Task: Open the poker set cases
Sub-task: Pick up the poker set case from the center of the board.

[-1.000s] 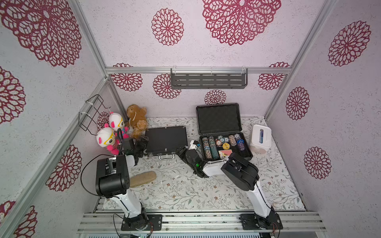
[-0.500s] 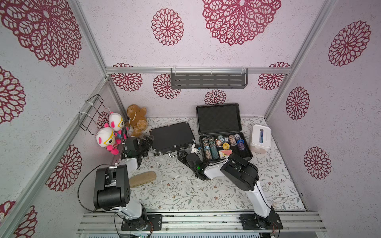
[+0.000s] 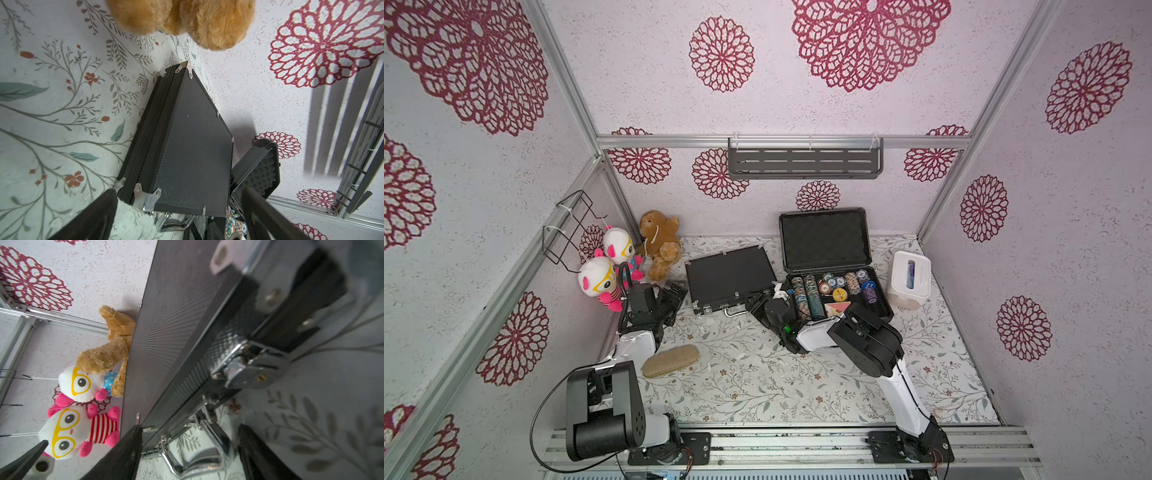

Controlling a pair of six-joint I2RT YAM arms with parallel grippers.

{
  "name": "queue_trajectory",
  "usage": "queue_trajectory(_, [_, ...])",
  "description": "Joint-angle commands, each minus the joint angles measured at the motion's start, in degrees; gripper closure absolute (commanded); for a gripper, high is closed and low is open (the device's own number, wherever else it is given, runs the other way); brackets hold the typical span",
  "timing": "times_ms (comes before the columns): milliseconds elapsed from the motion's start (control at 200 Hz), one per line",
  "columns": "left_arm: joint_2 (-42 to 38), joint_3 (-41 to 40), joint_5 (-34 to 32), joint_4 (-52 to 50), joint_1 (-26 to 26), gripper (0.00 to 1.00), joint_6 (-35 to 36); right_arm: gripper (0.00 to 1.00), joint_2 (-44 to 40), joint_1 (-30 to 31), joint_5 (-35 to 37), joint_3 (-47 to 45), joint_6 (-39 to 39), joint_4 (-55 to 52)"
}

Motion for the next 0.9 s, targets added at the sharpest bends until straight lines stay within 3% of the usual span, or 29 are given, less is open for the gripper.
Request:
queue_trajectory(0, [-1.21,-0.85,-0.48,-1.02,-0.02,0.03,0.8,0.27,1.7,0.67,-2.16,1.31,4.12,2.04])
queue_trajectory(350, [-3.59,-1.49,0.09,-2.03,0.53,0.03,0.45,0.39,1.59,2.89,2.61,0.77,10.09,5.19])
queue_trajectory(510, [-4.64,-1.49,0.06,-2.86,0.84,0.03,0.75,0.39,1.55,3.38,2.85,0.34,8.41,6.72])
queue_trajectory(896, [-4.78,-2.8,0.54,-2.47,1.23,0.03,0.13,0.44,2.55,4.79,7.9,0.07,15.08,4.4])
